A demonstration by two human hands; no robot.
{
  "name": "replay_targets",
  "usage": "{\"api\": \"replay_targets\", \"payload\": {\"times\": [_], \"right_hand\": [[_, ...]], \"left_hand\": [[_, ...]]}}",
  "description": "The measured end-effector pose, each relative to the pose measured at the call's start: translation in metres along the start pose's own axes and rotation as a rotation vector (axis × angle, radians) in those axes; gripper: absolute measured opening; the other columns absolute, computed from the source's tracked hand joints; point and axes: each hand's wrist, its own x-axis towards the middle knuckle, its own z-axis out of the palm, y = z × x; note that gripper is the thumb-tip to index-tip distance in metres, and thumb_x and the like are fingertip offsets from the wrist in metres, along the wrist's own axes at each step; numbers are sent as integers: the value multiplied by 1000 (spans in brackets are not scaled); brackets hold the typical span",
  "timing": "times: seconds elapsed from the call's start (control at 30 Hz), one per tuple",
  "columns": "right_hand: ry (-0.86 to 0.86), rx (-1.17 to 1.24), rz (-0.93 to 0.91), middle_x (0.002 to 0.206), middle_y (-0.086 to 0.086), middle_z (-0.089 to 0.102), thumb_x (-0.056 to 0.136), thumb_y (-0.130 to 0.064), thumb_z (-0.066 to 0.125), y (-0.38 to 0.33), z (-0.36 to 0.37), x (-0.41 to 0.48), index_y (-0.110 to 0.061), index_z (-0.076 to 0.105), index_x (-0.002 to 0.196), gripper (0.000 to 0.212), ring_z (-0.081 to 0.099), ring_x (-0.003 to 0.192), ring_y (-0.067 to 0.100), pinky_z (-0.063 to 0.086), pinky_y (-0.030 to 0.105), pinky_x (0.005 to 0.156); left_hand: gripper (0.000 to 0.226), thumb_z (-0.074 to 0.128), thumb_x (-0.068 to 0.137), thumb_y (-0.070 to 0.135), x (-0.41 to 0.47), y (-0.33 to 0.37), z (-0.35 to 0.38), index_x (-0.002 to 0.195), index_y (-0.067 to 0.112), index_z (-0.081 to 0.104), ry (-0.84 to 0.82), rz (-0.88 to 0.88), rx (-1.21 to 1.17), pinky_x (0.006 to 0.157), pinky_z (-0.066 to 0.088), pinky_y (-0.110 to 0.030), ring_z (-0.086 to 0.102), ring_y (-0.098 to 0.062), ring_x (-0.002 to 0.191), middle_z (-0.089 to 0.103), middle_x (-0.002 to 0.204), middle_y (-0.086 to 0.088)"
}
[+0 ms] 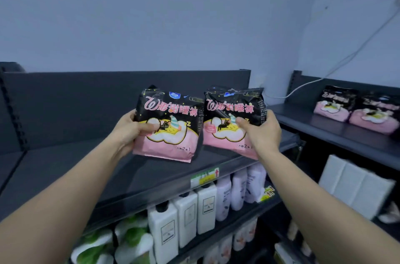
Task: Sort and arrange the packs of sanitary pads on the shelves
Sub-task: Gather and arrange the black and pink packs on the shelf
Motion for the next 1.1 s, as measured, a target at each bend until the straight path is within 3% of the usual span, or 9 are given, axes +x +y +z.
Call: {"api": "replay_targets", "payload": {"times": [0.1, 0.23, 0.4, 0.5, 0.7, 0.8, 0.97, 1.1], "right_hand": [[50, -20, 11, 90, -5, 62, 67, -35, 85, 24, -36, 30, -21, 54, 94, 43, 58, 87, 19, 48, 34, 78], [108, -44, 46, 93, -5, 65, 68, -36, 85, 53, -76, 65, -19, 56, 95, 44, 60, 87, 19, 47, 33, 75], [192, -83, 65, 95, -4, 68, 67, -37, 86, 88, -108, 112, -19, 58, 98, 45, 63, 90, 20, 47, 31, 76], [247, -102, 64, 95, -6, 67, 68, -35, 86, 106, -125, 139, -22, 58, 97, 43, 63, 91, 19, 49, 32, 80], [382, -179, 81, 108, -2, 70, 67, -35, 86, 139, -164, 198, -19, 62, 111, 54, 63, 102, 20, 50, 35, 88], [438, -216, 95, 107, -2, 69, 67, -34, 86, 152, -184, 222, -19, 60, 108, 51, 63, 102, 19, 49, 34, 88], [529, -285, 134, 104, 0, 70, 65, -38, 87, 177, -212, 259, -24, 57, 100, 48, 64, 99, 24, 50, 37, 86], [573, -300, 157, 104, -3, 70, 64, -40, 87, 198, -235, 284, -20, 59, 111, 58, 64, 97, 21, 50, 35, 83]], "left_hand": [[40, 67, 72, -16, 13, -7, 51, 106, 4, 61, -21, -8, -15, 88, 50, -44, 64, -29, 82, 66, 98, -17], [35, 67, 73, -16, 34, -13, 111, 95, 11, 63, -67, -26, -38, 73, 59, -35, 69, -23, 72, 70, 95, -14], [35, 66, 73, -17, 75, -18, 180, 94, 11, 63, -151, -29, -67, 87, 52, -45, 66, -29, 81, 69, 96, -16], [35, 66, 73, -18, 108, -23, 223, 92, 12, 63, -201, -26, -83, 87, 52, -45, 66, -27, 79, 69, 92, -13], [35, 66, 74, -17, 178, -38, 316, 91, 13, 63, -329, -50, -153, 75, 58, -36, 70, -19, 69, 72, 87, -9], [35, 65, 74, -19, 204, -43, 362, 91, 11, 63, -385, -70, -169, 65, 59, -32, 71, -16, 63, 72, 79, -6], [35, 65, 73, -20, 237, -51, 429, 92, 10, 62, -482, -87, -170, 62, 59, -30, 71, -14, 59, 73, 67, 0], [35, 66, 72, -20, 254, -60, 482, 89, 10, 60, -522, -99, -179, 58, 59, -29, 69, -12, 55, 72, 62, 1]]}}
